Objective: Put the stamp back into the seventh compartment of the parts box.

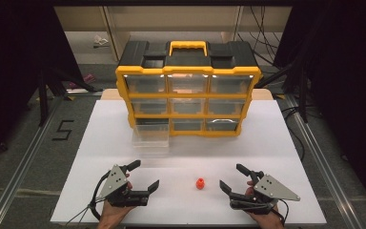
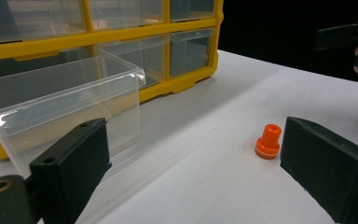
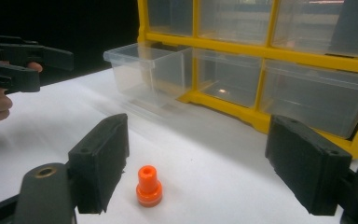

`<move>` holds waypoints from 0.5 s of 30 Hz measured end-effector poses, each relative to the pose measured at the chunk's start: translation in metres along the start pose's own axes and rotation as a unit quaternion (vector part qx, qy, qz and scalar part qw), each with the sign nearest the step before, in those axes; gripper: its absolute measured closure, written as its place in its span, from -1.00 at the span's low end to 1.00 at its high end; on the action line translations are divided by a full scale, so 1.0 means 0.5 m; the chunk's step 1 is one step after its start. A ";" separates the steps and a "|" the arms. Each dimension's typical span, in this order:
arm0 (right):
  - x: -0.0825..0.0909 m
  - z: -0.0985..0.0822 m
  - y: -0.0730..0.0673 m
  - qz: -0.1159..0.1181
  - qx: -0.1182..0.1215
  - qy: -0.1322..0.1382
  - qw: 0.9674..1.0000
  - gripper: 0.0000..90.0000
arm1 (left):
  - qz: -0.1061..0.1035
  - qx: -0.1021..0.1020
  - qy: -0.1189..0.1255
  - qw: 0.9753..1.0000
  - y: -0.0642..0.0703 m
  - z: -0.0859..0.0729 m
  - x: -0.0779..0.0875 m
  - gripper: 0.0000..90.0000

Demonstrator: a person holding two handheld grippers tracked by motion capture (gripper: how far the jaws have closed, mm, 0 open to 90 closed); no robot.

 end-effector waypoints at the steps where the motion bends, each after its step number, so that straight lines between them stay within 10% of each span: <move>1: 0.000 0.000 0.000 0.000 0.000 0.000 1.000 -0.51 | 0.000 0.001 0.001 1.000 0.000 0.000 0.000 -0.82; 15: -0.003 0.003 -0.005 0.012 0.008 -0.003 1.000 -0.60 | 0.000 0.000 0.003 1.000 0.000 0.001 0.001 -0.82</move>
Point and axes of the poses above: each handheld gripper's, and its own axes: x roughly backward along the jaws, z roughly out of its top, y roughly to its right, the point moved 2 cm from there along -x, roughly forward along the jaws, and after that the axes turned 2 degrees about -z, right-handed, at the moved point
